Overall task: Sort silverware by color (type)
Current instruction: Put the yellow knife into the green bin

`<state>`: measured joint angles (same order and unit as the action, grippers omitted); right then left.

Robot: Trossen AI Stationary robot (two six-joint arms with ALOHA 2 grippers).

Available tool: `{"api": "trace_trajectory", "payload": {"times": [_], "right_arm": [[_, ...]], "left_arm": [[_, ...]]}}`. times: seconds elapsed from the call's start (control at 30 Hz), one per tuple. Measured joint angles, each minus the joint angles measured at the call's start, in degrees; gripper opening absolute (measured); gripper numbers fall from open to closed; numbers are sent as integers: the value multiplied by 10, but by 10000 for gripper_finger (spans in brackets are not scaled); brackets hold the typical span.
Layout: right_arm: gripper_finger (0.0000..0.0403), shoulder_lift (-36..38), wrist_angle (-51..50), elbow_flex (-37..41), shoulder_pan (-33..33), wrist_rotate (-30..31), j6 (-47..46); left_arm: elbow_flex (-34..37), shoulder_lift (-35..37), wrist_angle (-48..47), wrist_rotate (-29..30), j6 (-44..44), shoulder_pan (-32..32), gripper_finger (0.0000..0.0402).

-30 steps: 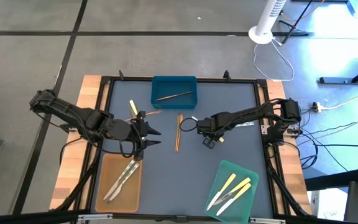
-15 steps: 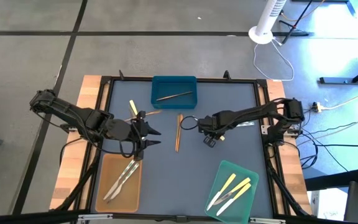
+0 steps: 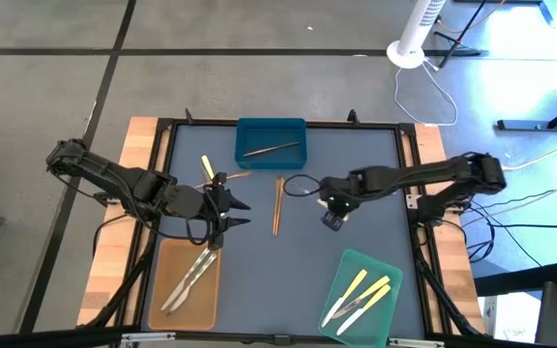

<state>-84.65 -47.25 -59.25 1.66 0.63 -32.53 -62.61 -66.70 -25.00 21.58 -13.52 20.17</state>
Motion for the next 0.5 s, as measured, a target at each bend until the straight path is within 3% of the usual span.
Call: {"api": "trace_trajectory", "payload": {"times": [0.5], "right_arm": [[50, 116, 25, 0, 168, -32, -2]], "left_arm": [[0, 0, 0, 0, 0, 0, 142]]}}
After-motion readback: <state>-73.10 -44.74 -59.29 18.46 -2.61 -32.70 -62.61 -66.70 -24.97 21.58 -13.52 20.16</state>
